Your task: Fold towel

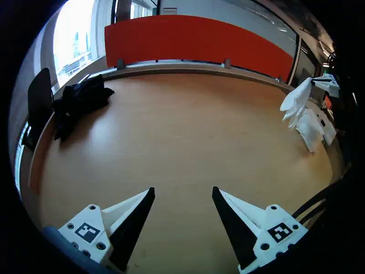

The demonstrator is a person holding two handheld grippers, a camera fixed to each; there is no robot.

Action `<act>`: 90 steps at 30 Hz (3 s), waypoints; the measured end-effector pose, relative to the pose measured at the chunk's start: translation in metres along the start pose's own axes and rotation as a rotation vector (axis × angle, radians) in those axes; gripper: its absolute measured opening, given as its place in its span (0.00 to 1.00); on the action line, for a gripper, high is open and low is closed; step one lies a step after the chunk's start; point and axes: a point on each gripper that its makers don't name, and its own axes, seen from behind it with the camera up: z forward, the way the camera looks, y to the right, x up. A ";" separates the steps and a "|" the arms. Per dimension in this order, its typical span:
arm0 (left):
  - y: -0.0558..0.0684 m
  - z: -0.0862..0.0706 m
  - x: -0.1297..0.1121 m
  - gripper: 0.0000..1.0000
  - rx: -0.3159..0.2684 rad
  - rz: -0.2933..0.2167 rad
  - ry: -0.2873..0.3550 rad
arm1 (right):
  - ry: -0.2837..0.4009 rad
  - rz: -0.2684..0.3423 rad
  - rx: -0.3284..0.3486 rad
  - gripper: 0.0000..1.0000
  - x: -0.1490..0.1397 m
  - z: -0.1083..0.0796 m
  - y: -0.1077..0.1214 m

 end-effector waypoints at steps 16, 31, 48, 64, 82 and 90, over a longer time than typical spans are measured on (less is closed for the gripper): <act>0.000 0.001 0.000 0.93 0.008 0.005 -0.007 | -0.033 0.029 -0.072 0.04 -0.020 -0.010 0.059; 0.000 0.003 0.000 0.93 0.020 0.003 -0.016 | -0.058 0.042 -0.137 0.04 -0.029 -0.020 0.119; 0.003 0.008 0.005 0.93 0.027 0.005 -0.022 | -0.097 0.057 -0.207 0.04 -0.044 -0.032 0.181; 0.007 0.011 0.010 0.93 0.022 0.016 -0.023 | -0.117 0.086 -0.231 0.04 -0.064 -0.048 0.188; 0.012 0.008 0.013 0.93 0.010 0.026 -0.019 | -0.213 0.214 -0.270 0.04 -0.153 -0.108 0.169; 0.013 0.007 0.009 0.93 0.010 0.030 -0.025 | -0.252 0.274 -0.282 0.04 -0.187 -0.120 0.154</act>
